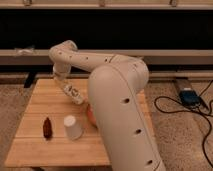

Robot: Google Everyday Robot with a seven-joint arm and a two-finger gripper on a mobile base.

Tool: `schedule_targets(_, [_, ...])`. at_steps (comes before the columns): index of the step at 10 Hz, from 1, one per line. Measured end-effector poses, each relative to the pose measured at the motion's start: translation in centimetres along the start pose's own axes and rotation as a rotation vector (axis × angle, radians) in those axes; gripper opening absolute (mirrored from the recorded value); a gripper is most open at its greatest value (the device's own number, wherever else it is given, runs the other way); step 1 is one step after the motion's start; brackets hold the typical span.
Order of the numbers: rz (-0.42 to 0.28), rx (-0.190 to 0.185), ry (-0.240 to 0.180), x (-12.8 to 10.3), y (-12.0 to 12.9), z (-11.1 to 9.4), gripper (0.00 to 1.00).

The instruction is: Stand the bottle upright

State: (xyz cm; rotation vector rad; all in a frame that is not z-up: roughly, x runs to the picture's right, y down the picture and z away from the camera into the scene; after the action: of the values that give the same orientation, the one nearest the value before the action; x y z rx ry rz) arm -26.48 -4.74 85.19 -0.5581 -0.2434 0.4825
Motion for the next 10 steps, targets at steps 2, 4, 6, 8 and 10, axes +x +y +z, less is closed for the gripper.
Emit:
schedule_targets(2, [-0.005,-0.008,-0.054,-0.1,-0.8,-0.1,0.00])
schedule_targets(4, [-0.013,-0.016,-0.103,-0.2,-1.6,-0.1,0.00])
schedule_targets(6, [-0.012,-0.021,-0.151,0.0,-2.9,-0.3,0.00])
schedule_targets(8, [-0.014,-0.025,-0.201,-0.1,-3.9,-0.6,0.00])
schedule_targets(10, [-0.015,-0.026,-0.244,-0.1,-4.5,-1.0,0.00])
